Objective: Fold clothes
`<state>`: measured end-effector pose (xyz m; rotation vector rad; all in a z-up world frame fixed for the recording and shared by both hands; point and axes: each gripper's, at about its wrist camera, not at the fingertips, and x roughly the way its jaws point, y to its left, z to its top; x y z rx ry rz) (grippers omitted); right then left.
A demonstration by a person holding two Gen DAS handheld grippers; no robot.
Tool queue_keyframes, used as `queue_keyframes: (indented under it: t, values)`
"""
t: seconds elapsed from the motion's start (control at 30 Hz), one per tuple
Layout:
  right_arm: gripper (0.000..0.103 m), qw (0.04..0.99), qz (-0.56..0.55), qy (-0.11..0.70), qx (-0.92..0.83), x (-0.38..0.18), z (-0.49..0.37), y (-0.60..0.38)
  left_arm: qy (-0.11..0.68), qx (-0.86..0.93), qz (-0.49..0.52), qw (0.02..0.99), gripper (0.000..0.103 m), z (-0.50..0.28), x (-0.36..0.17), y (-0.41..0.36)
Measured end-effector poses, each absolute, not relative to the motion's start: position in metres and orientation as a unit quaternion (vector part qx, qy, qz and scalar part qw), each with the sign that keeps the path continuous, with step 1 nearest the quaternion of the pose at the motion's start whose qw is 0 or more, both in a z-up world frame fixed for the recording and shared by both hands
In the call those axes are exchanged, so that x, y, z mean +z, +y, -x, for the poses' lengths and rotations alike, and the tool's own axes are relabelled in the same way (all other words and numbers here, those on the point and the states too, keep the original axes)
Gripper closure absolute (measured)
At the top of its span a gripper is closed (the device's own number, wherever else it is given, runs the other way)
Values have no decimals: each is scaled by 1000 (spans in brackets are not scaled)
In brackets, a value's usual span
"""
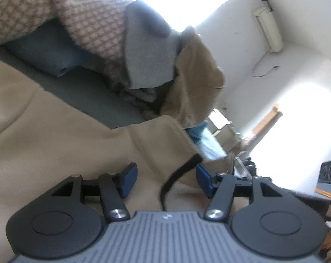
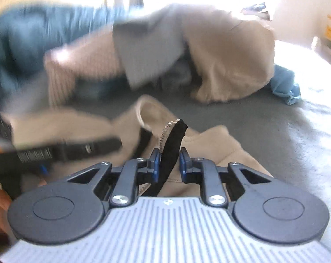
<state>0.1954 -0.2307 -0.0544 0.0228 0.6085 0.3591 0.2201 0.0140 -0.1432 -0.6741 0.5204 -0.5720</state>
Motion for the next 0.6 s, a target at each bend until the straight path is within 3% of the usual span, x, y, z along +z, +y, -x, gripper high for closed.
queue_keyframes:
  t: [0.1, 0.2, 0.43, 0.6]
  values:
    - [86, 947, -60, 255, 187, -47, -186, -242, 245, -294, 328, 864, 41, -228, -132, 11]
    - [86, 947, -76, 241, 200, -51, -188, -243, 289, -296, 341, 844, 39, -247, -139, 5]
    - [83, 935, -65, 278, 212, -73, -222, -225, 313, -284, 403, 812, 66, -260, -165, 20]
    - [78, 925, -97, 303, 210, -80, -232, -230, 298, -291, 435, 798, 62, -259, -169, 30]
